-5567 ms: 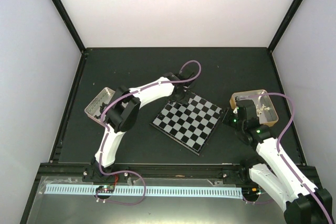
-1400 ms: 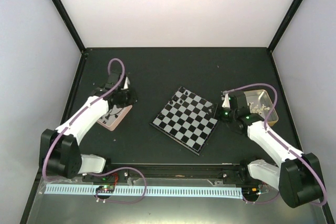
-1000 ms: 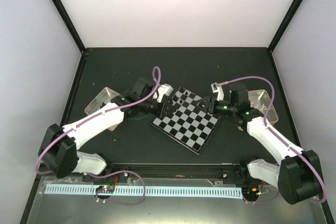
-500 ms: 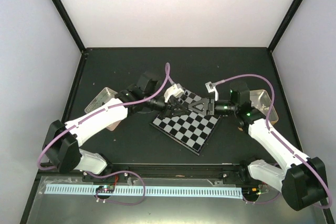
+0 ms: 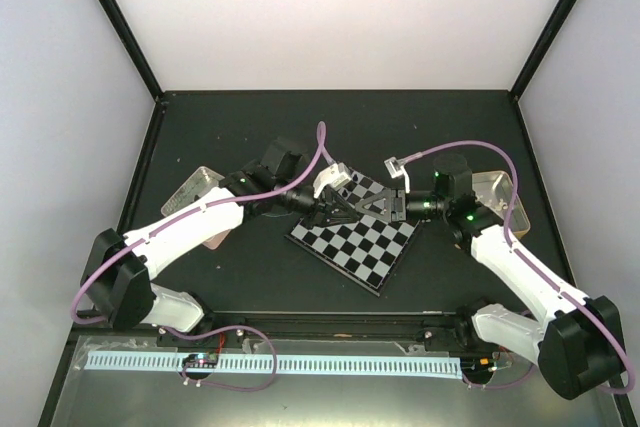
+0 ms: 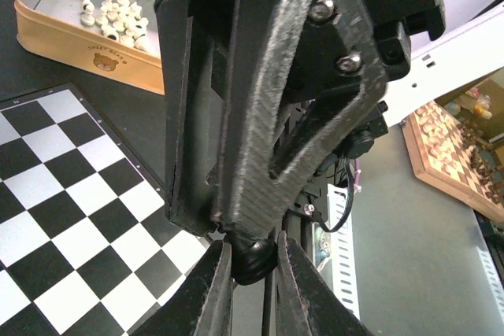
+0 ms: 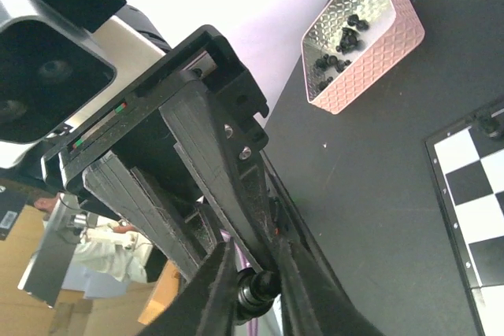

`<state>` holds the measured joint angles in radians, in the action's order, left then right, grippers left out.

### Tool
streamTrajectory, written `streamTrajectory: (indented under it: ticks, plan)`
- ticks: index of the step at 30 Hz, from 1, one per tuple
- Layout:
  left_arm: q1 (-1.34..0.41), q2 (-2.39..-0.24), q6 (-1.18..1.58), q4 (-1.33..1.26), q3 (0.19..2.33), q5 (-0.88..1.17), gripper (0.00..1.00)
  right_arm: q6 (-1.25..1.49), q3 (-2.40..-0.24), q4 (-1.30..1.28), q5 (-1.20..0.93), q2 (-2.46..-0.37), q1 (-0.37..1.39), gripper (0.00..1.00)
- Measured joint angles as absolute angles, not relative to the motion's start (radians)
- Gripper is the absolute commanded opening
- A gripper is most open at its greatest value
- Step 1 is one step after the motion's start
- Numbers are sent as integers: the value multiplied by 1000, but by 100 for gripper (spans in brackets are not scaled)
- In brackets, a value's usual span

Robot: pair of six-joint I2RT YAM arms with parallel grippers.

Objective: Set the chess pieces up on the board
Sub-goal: Place the chess piece on the chessboard.

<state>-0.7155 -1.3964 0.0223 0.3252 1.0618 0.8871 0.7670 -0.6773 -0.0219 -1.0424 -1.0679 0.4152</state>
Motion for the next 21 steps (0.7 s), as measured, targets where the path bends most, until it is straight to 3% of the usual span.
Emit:
streamTrajectory:
  ticks: [4, 6, 10, 13, 21]
  plan:
    - [-715, -1396, 21, 325, 1064, 891, 7, 790, -673, 0, -1049, -1073, 416, 2]
    - [-715, -1396, 20, 325, 1063, 890, 9, 810, -666, 22, -1052, -1073, 416, 1]
    - [-715, -1397, 17, 326, 1064, 872, 41, 824, -662, 35, -1046, -1073, 416, 1]
    - [-715, -1411, 23, 339, 1079, 826, 57, 790, -672, 9, -1015, -1072, 426, 1]
    - [-691, -1365, 71, 342, 1026, 606, 70, 578, -786, -187, -630, -1128, 495, 1]
